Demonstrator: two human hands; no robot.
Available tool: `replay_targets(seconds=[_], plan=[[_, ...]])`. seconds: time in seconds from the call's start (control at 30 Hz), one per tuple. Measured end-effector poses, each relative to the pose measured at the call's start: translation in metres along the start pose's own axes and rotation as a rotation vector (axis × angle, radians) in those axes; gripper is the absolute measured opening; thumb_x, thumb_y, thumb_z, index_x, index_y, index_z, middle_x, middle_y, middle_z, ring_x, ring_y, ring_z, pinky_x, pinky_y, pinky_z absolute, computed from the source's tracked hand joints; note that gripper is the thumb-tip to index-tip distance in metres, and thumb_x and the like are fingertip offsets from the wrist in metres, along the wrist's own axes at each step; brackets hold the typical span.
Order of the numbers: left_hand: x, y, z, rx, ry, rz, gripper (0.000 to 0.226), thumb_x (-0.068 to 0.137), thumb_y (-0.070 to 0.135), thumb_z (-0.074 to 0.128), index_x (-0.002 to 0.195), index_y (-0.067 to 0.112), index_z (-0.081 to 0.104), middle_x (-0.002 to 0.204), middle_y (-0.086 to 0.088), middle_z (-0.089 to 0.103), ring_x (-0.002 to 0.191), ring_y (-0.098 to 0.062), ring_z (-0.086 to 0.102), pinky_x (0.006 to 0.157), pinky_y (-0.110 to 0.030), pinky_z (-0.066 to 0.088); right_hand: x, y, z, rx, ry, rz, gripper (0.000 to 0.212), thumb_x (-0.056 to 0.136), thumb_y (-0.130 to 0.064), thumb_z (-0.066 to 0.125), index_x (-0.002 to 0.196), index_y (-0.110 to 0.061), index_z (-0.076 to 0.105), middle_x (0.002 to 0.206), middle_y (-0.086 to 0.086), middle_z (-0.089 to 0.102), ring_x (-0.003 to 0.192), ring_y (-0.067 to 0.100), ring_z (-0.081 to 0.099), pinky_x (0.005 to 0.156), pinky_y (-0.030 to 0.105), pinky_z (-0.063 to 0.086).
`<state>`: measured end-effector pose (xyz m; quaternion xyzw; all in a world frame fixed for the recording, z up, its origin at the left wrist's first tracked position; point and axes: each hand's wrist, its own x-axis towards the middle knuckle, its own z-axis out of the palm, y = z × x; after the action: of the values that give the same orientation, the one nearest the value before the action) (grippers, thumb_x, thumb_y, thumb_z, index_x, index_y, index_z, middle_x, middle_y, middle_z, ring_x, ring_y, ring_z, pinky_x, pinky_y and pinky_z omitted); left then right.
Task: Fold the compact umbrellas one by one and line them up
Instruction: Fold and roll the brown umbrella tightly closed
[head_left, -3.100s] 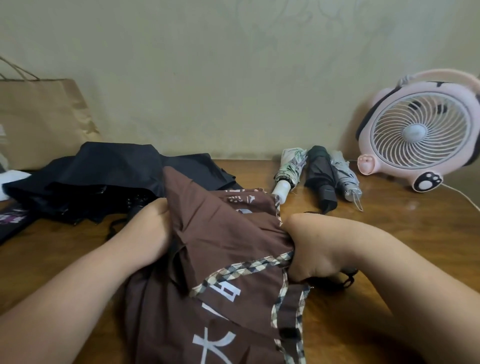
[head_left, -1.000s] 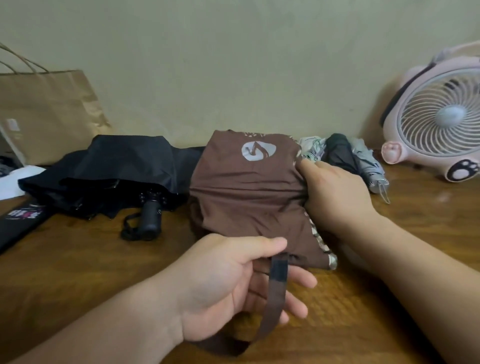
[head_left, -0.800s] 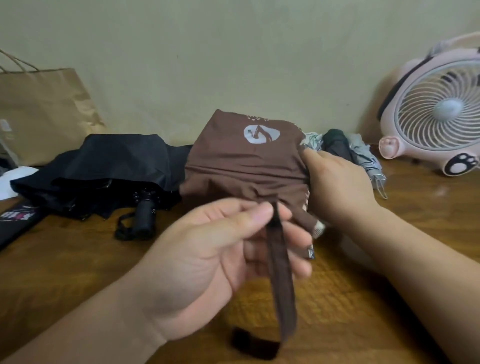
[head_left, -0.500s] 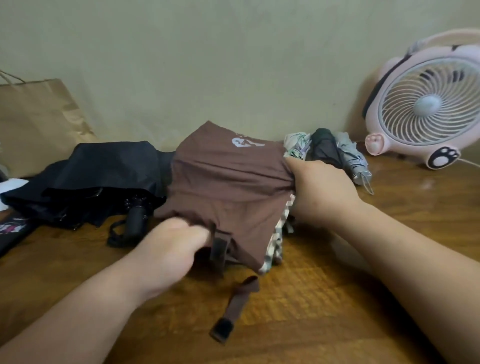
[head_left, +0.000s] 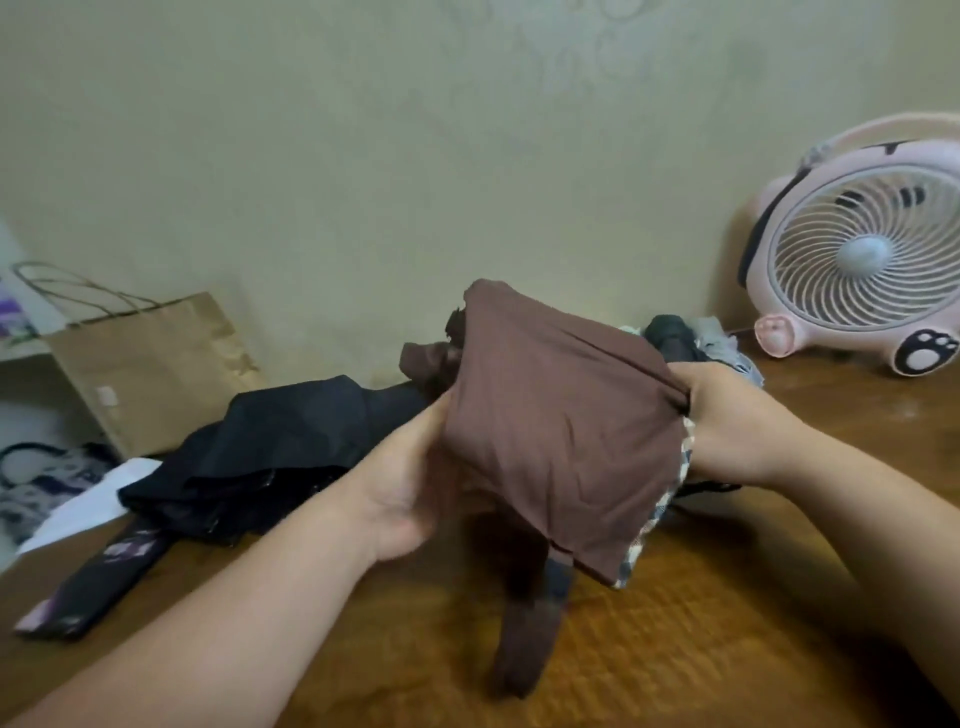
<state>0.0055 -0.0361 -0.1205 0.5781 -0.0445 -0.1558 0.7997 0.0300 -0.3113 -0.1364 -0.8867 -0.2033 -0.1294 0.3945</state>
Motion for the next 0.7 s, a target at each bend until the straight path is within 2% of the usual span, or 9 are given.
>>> replay_targets(seconds=[0.1,0.17,0.2,0.23,0.3,0.4,0.47,0.57,0.7], plan=[[-0.005,0.024,0.013,0.07,-0.098,0.097,0.06,0.057,0.062,0.083,0.104,0.023,0.084,0.119,-0.009,0.075,0.107,-0.025,0.074,0.091,-0.041,0.059,-0.001,-0.003,-0.001,-0.303,0.116,-0.036,0.022,0.071,-0.046,0.072,0.09,-0.041,0.062,0.084,-0.018,0.069,0.079,0.011,0.064,0.064,0.029,0.046],[-0.003,0.034,0.008,0.032,-0.076,0.165,0.044,0.061,0.063,0.071,0.084,0.028,0.085,0.101,-0.004,0.079,0.095,-0.021,0.077,0.08,-0.036,0.062,0.001,-0.003,-0.005,-0.481,0.158,-0.062,0.032,0.073,-0.044,0.072,0.103,-0.036,0.062,0.095,-0.008,0.072,0.088,0.025,0.066,0.068,0.036,0.051],[0.004,0.035,0.004,0.001,-0.048,0.179,0.049,0.066,0.065,0.06,0.086,0.028,0.085,0.095,-0.003,0.079,0.091,-0.02,0.077,0.077,-0.035,0.062,0.003,-0.002,-0.008,-0.548,0.156,-0.076,0.036,0.074,-0.042,0.071,0.108,-0.035,0.06,0.101,-0.004,0.072,0.092,0.027,0.066,0.071,0.039,0.053],[0.007,0.036,0.001,-0.021,-0.029,0.177,0.059,0.071,0.066,0.054,0.103,0.025,0.084,0.094,-0.004,0.079,0.092,-0.021,0.077,0.077,-0.035,0.062,0.004,-0.001,-0.01,-0.594,0.123,-0.08,0.041,0.075,-0.042,0.069,0.113,-0.035,0.057,0.107,-0.004,0.071,0.096,0.027,0.066,0.074,0.041,0.054],[0.012,0.032,-0.007,-0.024,-0.007,0.141,0.07,0.078,0.059,0.063,0.131,0.015,0.07,0.096,-0.006,0.079,0.094,-0.023,0.076,0.084,-0.036,0.06,0.005,-0.003,-0.011,-0.596,-0.054,-0.047,0.056,0.076,-0.039,0.067,0.128,-0.038,0.048,0.123,-0.006,0.066,0.11,0.022,0.064,0.083,0.041,0.054],[0.025,0.013,-0.026,0.074,0.075,0.08,0.044,0.085,0.035,0.072,0.124,0.016,0.074,0.115,-0.009,0.076,0.099,-0.023,0.074,0.087,-0.035,0.058,0.004,-0.007,0.007,-0.711,-0.319,0.04,0.075,0.075,-0.028,0.059,0.144,-0.037,0.031,0.14,-0.007,0.052,0.128,0.021,0.056,0.094,0.036,0.05],[0.028,0.003,-0.033,0.17,0.12,0.047,0.053,0.081,0.033,0.082,0.13,0.019,0.068,0.124,-0.011,0.072,0.107,-0.026,0.072,0.095,-0.04,0.056,0.004,-0.003,0.025,-0.805,-0.339,-0.003,0.062,0.08,-0.022,0.055,0.136,-0.034,0.032,0.133,-0.005,0.053,0.125,0.022,0.057,0.092,0.036,0.049],[0.026,0.001,-0.042,0.244,0.117,0.057,0.106,0.046,0.049,0.101,0.139,0.022,0.058,0.132,-0.008,0.07,0.123,-0.029,0.066,0.109,-0.046,0.048,0.007,0.001,0.037,-0.833,-0.25,-0.049,0.043,0.084,-0.02,0.053,0.122,-0.034,0.038,0.116,-0.006,0.055,0.115,0.022,0.058,0.082,0.035,0.049],[0.029,-0.003,-0.051,0.236,0.117,0.153,0.123,0.041,0.065,0.097,0.148,0.027,0.05,0.135,0.0,0.068,0.124,-0.019,0.065,0.108,-0.039,0.049,0.007,0.005,0.037,-0.806,-0.205,-0.03,0.038,0.084,-0.016,0.05,0.116,-0.034,0.044,0.109,-0.008,0.053,0.112,0.021,0.057,0.078,0.035,0.049]])
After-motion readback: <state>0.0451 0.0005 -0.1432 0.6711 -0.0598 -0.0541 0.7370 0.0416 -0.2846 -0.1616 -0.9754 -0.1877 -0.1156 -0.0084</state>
